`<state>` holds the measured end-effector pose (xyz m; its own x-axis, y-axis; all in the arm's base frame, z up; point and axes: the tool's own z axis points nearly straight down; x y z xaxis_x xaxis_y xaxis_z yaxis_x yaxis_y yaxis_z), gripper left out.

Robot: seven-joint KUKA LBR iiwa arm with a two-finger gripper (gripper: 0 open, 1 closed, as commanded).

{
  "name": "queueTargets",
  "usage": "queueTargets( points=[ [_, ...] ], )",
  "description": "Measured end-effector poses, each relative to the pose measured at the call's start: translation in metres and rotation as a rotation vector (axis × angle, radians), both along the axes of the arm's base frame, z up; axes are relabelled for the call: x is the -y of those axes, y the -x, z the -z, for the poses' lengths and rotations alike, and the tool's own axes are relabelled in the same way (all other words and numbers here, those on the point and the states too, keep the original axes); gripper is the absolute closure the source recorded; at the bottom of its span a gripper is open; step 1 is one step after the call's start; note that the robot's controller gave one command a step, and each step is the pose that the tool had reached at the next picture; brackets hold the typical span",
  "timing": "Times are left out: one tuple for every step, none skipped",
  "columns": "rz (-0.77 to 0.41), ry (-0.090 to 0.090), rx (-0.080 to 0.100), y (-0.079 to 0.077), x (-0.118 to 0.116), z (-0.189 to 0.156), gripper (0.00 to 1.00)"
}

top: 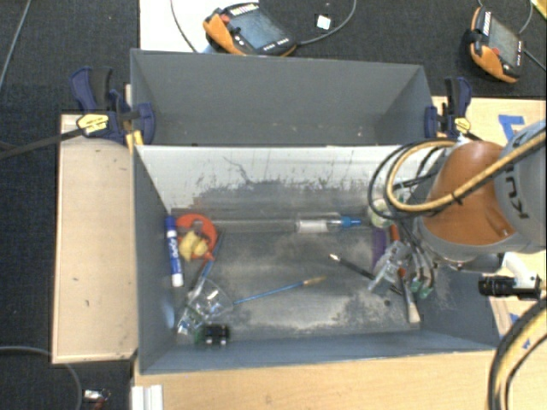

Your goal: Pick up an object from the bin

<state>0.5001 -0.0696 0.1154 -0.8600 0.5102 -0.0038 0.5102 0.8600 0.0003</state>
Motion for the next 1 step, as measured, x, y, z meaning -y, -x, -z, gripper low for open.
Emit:
queueTargets(
  points=[
    [-0.001, 0.0, -0.001, 0.0003, 0.0, -0.0081, 1.0]
  ],
)
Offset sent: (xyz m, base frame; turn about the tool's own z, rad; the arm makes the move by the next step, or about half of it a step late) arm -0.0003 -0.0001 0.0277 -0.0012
